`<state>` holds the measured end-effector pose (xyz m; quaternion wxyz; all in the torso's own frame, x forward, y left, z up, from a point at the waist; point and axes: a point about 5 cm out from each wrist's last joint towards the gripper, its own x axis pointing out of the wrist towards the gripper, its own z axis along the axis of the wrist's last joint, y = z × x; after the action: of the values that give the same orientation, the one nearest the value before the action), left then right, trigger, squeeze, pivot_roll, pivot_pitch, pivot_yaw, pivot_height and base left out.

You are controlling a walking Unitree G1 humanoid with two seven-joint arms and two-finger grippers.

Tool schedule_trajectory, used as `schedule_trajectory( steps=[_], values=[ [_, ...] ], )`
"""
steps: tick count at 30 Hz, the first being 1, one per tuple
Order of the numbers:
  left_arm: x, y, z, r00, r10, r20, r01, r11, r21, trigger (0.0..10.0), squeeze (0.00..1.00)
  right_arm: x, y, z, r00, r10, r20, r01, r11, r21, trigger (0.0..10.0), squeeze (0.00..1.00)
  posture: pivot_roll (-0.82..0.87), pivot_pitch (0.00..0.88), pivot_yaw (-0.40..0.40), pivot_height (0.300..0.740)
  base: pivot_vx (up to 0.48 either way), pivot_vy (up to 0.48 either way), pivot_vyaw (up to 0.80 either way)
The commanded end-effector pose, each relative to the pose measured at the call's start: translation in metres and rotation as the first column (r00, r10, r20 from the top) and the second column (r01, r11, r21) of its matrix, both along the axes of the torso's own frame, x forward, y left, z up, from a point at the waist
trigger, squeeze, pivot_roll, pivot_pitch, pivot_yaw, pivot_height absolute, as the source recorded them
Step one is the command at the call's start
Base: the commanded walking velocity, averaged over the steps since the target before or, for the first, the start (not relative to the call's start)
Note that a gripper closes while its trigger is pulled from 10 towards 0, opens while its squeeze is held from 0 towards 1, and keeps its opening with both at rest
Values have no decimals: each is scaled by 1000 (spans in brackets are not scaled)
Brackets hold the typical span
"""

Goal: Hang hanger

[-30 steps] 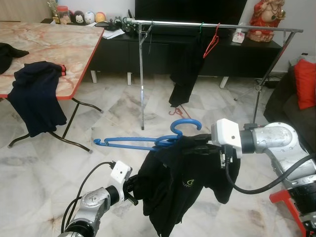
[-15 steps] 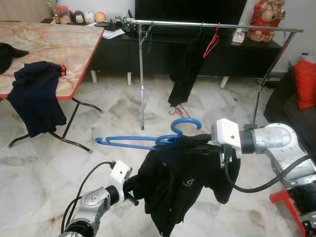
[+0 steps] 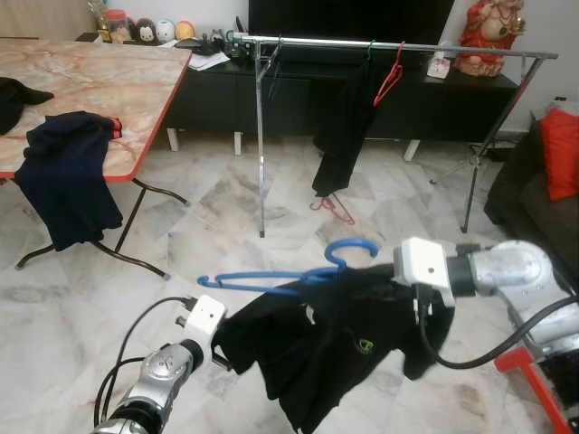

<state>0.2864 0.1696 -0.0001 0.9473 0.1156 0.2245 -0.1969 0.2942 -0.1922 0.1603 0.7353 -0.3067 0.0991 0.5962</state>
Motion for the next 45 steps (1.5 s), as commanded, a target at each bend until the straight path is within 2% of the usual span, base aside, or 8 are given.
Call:
schedule_trajectory(
  steps=[1,6,12,20,29,34,37,45],
  values=[
    [-9,14,-11,996,57,-64,-53,997,61,10000,0,3,-16,13,997,-39,62,41,999,-31,0,0,-126,12,-84,740,0,0,0],
    [-10,15,-13,995,72,-73,-66,995,80,10000,0,-6,-22,9,1000,-4,0,4,999,-38,0,0,-125,15,-82,740,0,0,0],
    [-11,14,-14,994,77,-83,-70,995,76,10000,0,-5,-37,9,999,-36,-1,36,995,-90,0,0,-124,16,-82,740,0,0,0],
    [-11,15,-14,992,100,-73,-96,993,65,10000,0,-1,-45,10,991,-120,63,125,989,-73,0,0,-127,21,-80,740,0,0,0],
    [-9,23,-11,990,123,-65,-117,990,78,10000,0,-10,-60,10,994,-108,21,110,984,-137,0,0,-125,22,-79,740,0,0,0],
    [-8,24,-11,990,124,-65,-118,990,81,10000,0,-11,-79,7,993,-116,35,121,945,-303,0,0,-126,22,-78,740,0,0,0],
    [-9,23,-11,990,123,-68,-117,990,81,10000,0,-11,-93,0,990,-123,69,141,875,-462,0,0,-129,22,-78,740,0,0,0],
    [-8,22,-11,991,116,-65,-111,991,81,10000,0,-11,-86,-11,993,-72,90,109,838,-535,0,0,-123,23,-75,740,0,0,0]
  ],
)
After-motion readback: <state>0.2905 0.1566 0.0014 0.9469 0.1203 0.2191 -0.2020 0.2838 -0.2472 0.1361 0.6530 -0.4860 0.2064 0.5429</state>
